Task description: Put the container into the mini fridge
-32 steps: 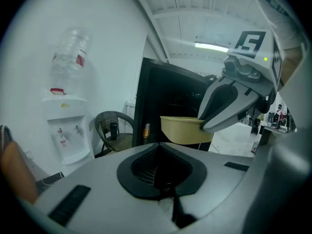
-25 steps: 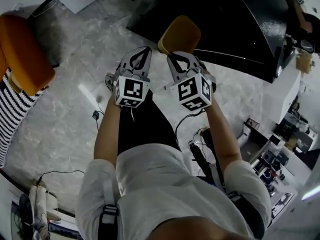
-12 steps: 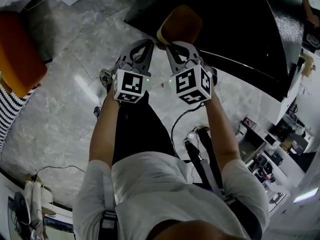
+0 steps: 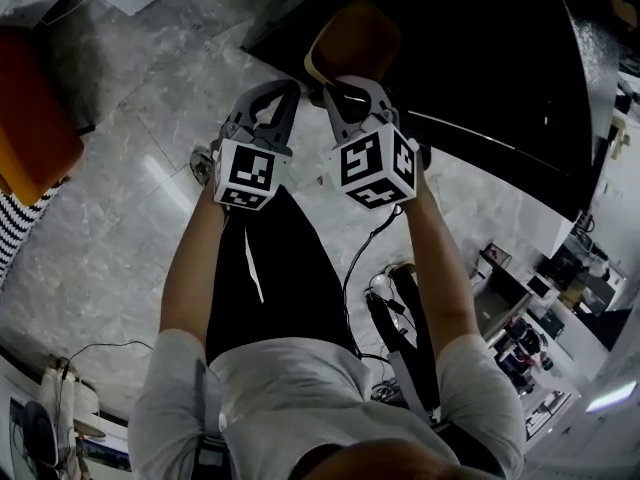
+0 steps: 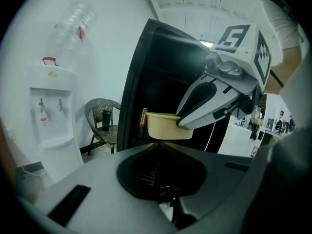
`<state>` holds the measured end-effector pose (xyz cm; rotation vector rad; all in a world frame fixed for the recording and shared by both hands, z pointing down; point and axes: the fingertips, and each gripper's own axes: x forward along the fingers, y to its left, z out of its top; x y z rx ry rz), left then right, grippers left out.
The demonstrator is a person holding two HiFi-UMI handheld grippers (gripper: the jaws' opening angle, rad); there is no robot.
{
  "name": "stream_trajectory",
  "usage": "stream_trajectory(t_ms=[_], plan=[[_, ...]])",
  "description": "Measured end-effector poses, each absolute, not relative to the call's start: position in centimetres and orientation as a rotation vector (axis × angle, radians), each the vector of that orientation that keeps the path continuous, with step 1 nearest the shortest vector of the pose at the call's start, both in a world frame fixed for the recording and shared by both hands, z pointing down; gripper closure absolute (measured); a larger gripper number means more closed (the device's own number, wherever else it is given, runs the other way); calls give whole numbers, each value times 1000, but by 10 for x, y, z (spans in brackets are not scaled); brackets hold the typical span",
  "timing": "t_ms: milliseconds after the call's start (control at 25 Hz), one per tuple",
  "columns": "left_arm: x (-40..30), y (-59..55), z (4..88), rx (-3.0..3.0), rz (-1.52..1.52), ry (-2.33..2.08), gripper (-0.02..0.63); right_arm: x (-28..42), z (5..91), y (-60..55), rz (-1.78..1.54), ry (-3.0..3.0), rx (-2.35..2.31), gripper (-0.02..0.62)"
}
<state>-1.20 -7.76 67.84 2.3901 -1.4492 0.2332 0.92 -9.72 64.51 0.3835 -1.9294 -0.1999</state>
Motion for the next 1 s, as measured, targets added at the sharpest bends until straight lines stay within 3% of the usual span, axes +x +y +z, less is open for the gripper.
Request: stream_trajectory(t_ms=[1000], plan=[[-9, -103, 736, 2162, 201, -1664, 594, 43, 708, -160, -331, -1861, 336, 543]])
